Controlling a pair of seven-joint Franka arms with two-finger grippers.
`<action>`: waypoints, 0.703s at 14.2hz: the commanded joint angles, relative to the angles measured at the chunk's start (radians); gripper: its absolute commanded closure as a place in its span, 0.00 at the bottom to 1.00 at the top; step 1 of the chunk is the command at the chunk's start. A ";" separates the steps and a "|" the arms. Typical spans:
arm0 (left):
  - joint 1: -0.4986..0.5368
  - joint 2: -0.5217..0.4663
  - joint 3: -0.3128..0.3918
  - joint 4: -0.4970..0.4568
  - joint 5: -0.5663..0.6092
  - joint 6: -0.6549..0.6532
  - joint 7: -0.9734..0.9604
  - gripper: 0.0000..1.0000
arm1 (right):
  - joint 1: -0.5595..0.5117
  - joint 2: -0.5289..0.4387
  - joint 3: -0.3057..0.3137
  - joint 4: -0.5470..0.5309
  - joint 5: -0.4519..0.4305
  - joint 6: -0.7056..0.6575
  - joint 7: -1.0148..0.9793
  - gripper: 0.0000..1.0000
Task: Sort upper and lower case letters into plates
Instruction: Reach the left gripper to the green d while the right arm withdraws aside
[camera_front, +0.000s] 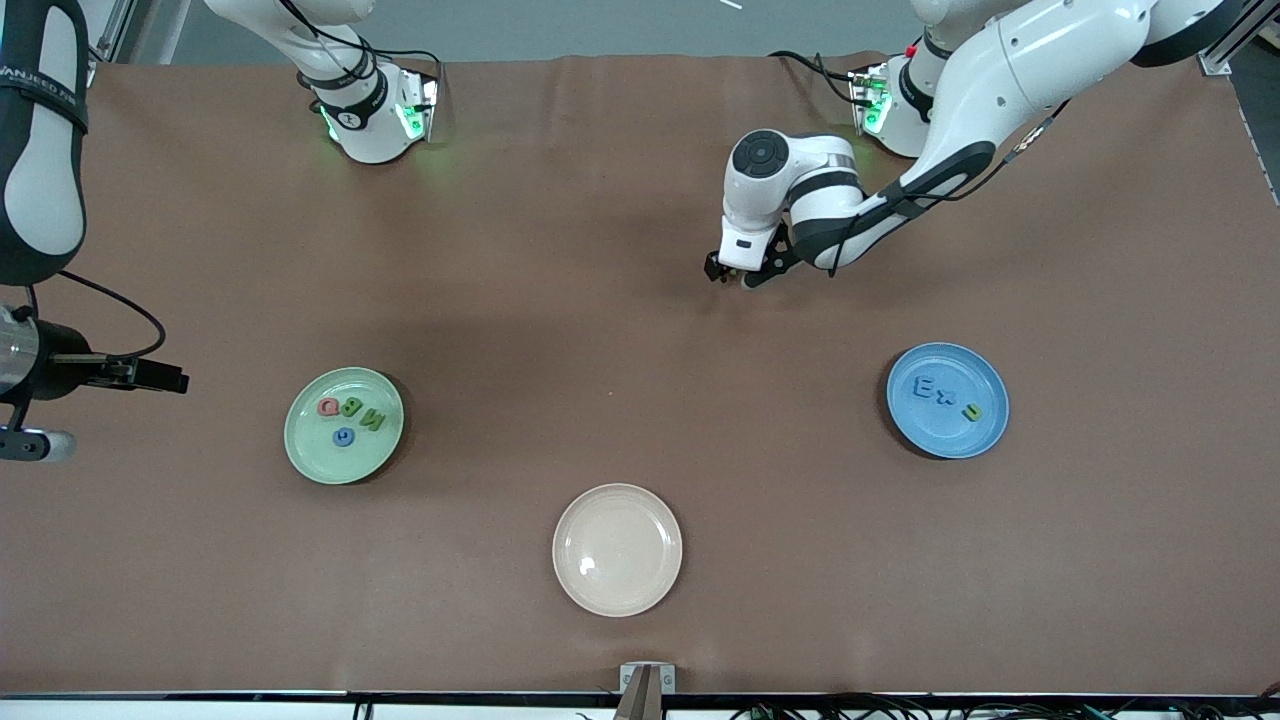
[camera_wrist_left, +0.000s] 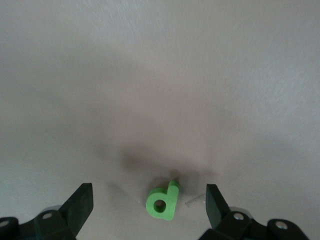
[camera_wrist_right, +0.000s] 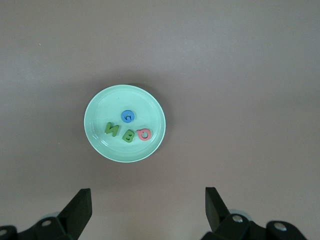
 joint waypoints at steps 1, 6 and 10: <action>-0.022 -0.007 0.011 -0.002 0.030 0.027 -0.046 0.03 | -0.012 0.006 0.015 0.023 -0.018 -0.015 -0.015 0.00; -0.022 -0.007 0.011 0.003 0.038 0.028 -0.043 0.31 | -0.002 0.003 0.019 0.017 -0.010 -0.010 -0.004 0.00; -0.022 0.005 0.015 0.003 0.073 0.028 -0.043 0.45 | -0.005 -0.003 0.019 0.004 -0.006 -0.043 -0.003 0.00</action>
